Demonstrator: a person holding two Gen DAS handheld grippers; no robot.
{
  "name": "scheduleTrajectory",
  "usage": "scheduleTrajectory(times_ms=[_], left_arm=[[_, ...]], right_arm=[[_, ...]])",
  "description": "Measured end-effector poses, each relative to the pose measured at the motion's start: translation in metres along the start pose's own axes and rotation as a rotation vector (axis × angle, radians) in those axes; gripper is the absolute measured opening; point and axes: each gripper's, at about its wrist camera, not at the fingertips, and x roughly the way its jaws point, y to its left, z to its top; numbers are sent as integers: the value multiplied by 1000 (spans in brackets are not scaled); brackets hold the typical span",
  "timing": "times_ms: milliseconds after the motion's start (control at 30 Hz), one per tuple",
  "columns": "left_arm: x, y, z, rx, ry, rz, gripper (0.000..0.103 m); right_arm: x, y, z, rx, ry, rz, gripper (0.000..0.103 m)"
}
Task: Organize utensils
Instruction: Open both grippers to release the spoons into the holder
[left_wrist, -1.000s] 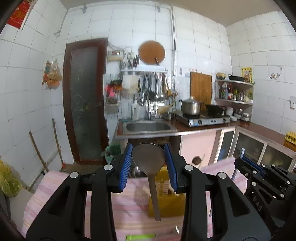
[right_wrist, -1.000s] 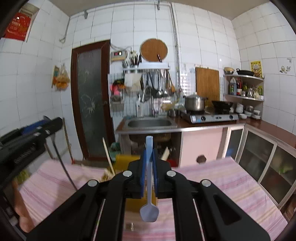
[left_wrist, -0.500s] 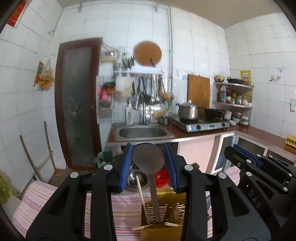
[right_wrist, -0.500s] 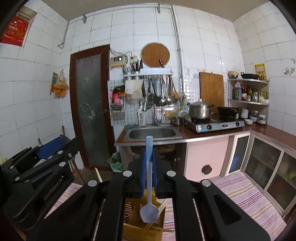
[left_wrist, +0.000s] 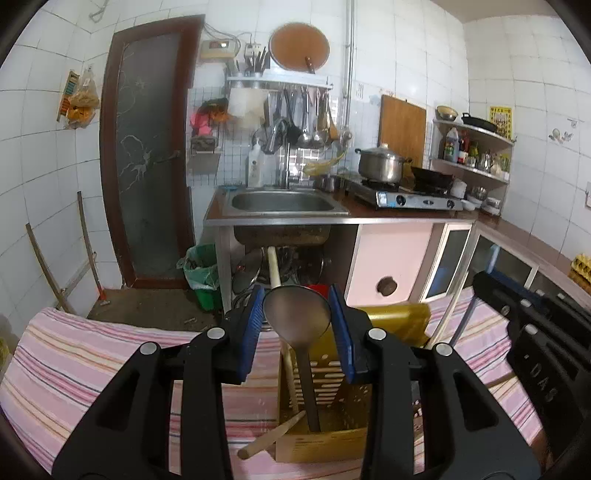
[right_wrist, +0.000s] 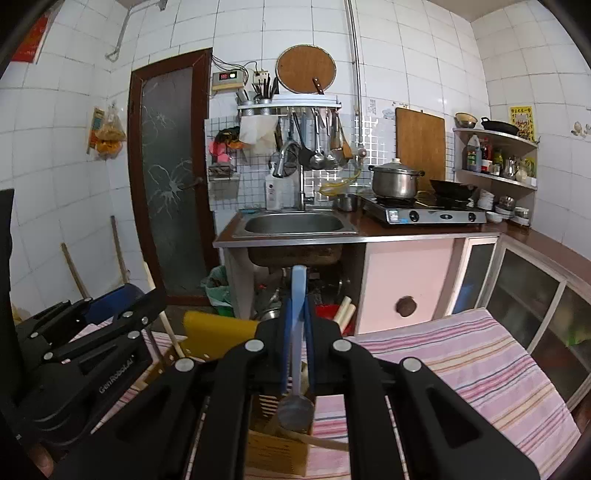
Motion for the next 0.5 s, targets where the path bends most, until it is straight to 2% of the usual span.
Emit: scheduleTrajectory(times_ms=[100,167,233,300,333,367,500], left_arm=[[-2,1,-1,15,4,18,35],[-11,3,4,19,1,19,43],[-26,5,10,13,-20,28,61],[-44,9,17,12,-50,38,69],[-53,11,20,14,-56,40,74],[-60,13,21,15,-60,43,75],[-93,26,21,15,-81,66,88]], right_arm=[[-2,0,2,-10,25,1,8],[-4,0,6,-14,47,4,8],[-7,-1,11,-16,59,-6,9],[-12,-3,15,-7,74,-4,17],[-14,-5,16,0,85,-3,35],[-16,-6,17,5,86,-5,48],[-33,-11,19,13,76,-13,49]])
